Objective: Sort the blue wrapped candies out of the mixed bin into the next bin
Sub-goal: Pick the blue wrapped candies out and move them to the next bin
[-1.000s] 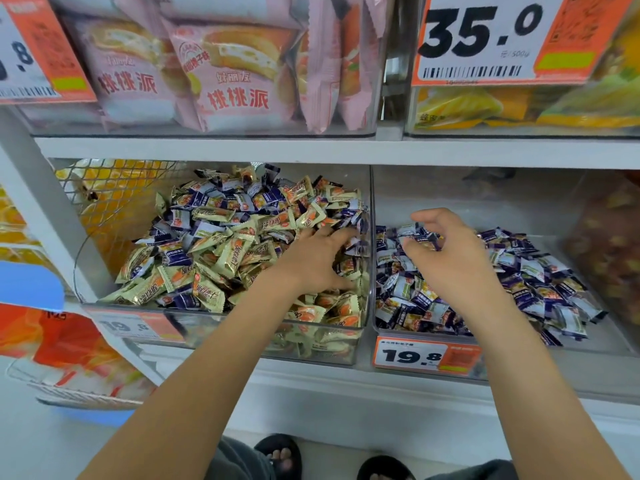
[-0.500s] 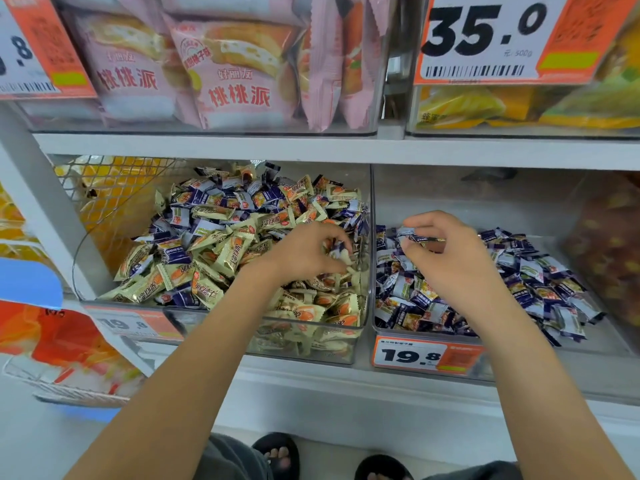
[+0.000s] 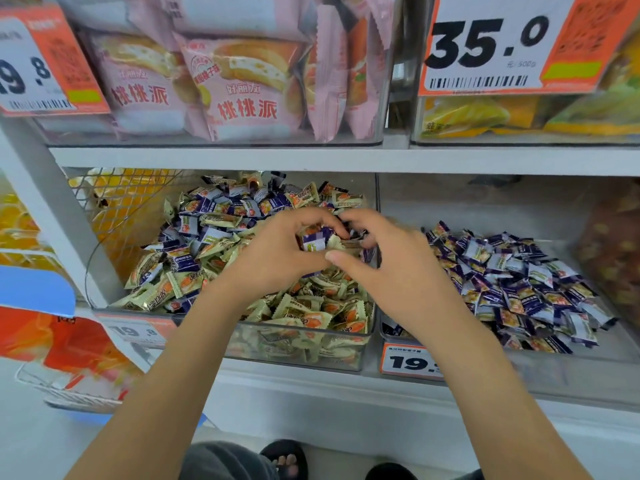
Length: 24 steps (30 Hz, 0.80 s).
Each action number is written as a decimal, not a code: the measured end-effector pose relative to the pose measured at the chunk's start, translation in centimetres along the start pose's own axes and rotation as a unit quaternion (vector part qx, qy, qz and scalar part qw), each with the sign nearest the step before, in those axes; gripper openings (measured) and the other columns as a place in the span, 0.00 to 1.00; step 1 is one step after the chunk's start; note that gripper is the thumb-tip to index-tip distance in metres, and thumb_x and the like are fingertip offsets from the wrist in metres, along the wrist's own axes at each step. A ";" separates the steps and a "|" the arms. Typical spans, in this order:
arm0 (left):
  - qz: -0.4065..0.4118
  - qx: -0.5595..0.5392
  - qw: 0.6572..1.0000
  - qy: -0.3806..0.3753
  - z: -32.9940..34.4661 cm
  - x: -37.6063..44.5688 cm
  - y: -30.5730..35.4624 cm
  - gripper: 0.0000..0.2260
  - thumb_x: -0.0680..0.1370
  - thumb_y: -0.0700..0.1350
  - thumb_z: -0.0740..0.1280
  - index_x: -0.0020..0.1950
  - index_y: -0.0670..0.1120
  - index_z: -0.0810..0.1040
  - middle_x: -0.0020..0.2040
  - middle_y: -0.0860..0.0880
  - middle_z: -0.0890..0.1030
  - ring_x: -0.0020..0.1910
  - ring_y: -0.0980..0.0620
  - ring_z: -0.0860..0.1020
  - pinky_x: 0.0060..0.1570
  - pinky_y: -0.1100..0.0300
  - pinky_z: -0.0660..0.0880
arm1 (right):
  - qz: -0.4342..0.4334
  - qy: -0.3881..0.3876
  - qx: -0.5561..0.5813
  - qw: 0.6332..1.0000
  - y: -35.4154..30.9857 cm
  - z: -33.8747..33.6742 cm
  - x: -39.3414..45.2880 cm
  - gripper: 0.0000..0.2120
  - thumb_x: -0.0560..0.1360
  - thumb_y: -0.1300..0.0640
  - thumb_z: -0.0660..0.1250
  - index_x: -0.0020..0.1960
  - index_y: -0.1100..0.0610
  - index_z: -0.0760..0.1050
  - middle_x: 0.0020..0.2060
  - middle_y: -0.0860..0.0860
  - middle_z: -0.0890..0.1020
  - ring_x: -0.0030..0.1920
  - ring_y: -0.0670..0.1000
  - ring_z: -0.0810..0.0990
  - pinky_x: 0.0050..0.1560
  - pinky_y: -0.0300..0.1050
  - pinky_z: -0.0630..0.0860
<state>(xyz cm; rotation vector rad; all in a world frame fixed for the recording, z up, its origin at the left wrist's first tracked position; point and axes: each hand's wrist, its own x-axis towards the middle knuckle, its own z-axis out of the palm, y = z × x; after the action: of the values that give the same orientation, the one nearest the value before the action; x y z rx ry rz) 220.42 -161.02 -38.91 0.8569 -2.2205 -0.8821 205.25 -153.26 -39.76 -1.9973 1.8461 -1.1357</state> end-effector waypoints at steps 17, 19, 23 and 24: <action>0.013 0.059 0.998 0.010 0.4 0.1 -0.2 0.18 0.63 0.36 0.74 0.48 0.52 0.77 0.45 0.64 0.79 0.44 0.70 0.75 0.44 0.78 0.66 | 0.005 -0.035 -0.044 0.998 -0.3 1.8 1.2 0.26 0.70 0.33 0.58 0.60 0.49 0.68 0.45 0.46 0.79 0.45 0.50 0.77 0.47 0.48 0.73; 0.017 0.029 0.999 0.013 0.4 0.0 0.0 0.16 0.63 0.35 0.75 0.47 0.48 0.79 0.42 0.60 0.80 0.40 0.68 0.76 0.41 0.76 0.67 | 0.011 -0.048 -0.008 0.999 -0.3 1.6 1.4 0.22 0.71 0.36 0.61 0.57 0.50 0.70 0.39 0.45 0.77 0.40 0.48 0.74 0.38 0.45 0.70; 0.012 0.027 0.999 0.012 0.7 -0.1 0.2 0.17 0.62 0.38 0.77 0.47 0.48 0.76 0.43 0.56 0.80 0.41 0.63 0.76 0.42 0.74 0.69 | 0.023 -0.080 0.001 0.997 -0.2 1.2 1.7 0.20 0.72 0.38 0.62 0.58 0.50 0.71 0.46 0.47 0.80 0.46 0.50 0.77 0.46 0.48 0.74; 0.003 0.033 0.999 0.020 0.8 -0.1 0.2 0.19 0.62 0.39 0.77 0.47 0.48 0.74 0.42 0.56 0.79 0.39 0.63 0.75 0.38 0.74 0.68 | 0.024 -0.080 -0.002 0.997 -0.2 1.2 1.8 0.21 0.72 0.39 0.62 0.59 0.50 0.71 0.47 0.48 0.80 0.47 0.51 0.78 0.47 0.49 0.75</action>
<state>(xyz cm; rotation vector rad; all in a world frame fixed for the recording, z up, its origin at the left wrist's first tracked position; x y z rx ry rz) 219.89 -160.57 -39.27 0.8918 -2.2272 -0.7853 206.06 -155.25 -39.78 -1.9720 1.8067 -0.9311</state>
